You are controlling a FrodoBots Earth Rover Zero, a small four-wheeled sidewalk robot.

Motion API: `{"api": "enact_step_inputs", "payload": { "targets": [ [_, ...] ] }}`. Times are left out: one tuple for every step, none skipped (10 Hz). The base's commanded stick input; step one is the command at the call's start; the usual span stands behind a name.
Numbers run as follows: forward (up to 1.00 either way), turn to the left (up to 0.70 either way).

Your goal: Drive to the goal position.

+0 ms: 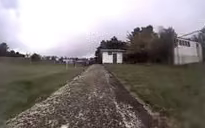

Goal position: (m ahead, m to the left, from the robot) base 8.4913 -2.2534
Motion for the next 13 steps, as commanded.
{"api": "enact_step_inputs", "payload": {
  "targets": [
    [0.7, 0.0],
    [0.7, 0.0],
    [0.7, 0.0],
    [0.7, 0.0],
    [0.7, 0.0],
    [0.7, 0.0],
    [0.7, 0.0],
    [0.7, 0.0],
    [0.7, 0.0],
    [0.7, 0.0],
    [0.7, 0.0],
    [0.7, 0.0],
    [0.7, 0.0]
  ]
}}
